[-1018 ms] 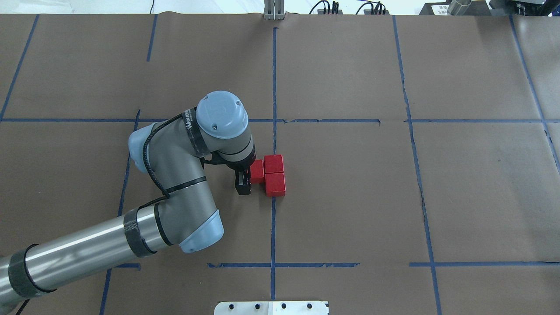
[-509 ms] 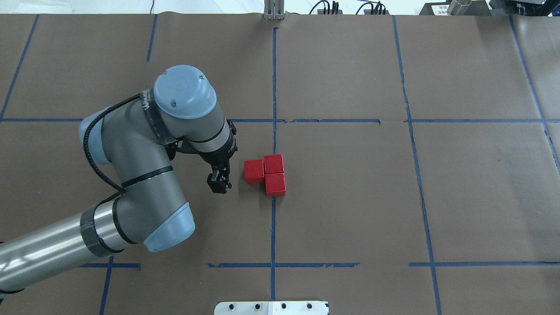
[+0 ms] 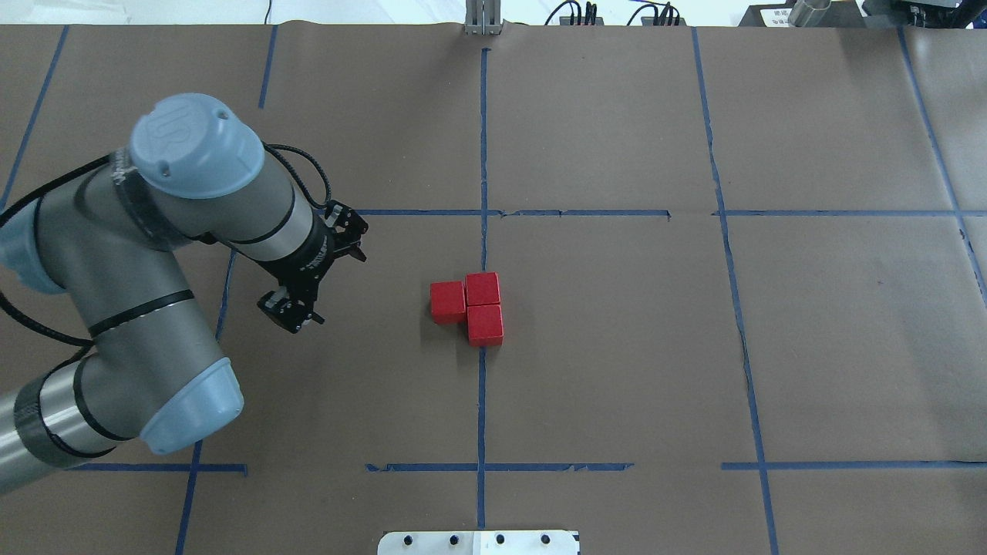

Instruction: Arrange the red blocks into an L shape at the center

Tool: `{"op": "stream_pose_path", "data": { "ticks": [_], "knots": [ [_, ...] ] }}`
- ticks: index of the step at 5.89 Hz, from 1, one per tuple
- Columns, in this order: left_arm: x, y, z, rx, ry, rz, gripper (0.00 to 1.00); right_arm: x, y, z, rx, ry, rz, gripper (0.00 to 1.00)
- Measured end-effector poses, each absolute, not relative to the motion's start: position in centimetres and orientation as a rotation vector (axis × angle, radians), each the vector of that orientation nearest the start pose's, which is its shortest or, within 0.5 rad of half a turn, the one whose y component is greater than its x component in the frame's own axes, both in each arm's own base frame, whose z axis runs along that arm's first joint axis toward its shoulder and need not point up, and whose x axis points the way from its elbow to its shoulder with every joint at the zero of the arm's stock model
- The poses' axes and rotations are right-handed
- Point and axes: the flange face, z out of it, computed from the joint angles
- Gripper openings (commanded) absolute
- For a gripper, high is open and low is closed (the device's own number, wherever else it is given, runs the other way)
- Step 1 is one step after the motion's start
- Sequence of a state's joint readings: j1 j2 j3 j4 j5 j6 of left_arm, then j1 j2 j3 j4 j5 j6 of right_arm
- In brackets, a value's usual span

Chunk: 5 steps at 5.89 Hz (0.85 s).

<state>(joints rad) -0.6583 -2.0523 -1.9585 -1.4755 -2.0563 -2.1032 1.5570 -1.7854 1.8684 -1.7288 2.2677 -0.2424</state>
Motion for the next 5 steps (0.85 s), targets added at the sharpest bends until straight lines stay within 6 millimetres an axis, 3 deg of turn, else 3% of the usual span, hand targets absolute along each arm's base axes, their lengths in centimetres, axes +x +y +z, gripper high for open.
{"op": "stream_pose_path", "data": {
  "ticks": [2, 5],
  "knots": [
    [32.7, -43.1, 29.3, -0.323, 0.827, -0.651, 1.00, 6.4, -39.5, 62.9, 0.007, -0.705, -0.217, 0.99],
    [17.5, -44.0, 40.0, -0.127, 0.819, -0.230, 1.00, 6.3, -39.5, 62.8, 0.008, -0.716, -0.215, 0.99]
  ]
}}
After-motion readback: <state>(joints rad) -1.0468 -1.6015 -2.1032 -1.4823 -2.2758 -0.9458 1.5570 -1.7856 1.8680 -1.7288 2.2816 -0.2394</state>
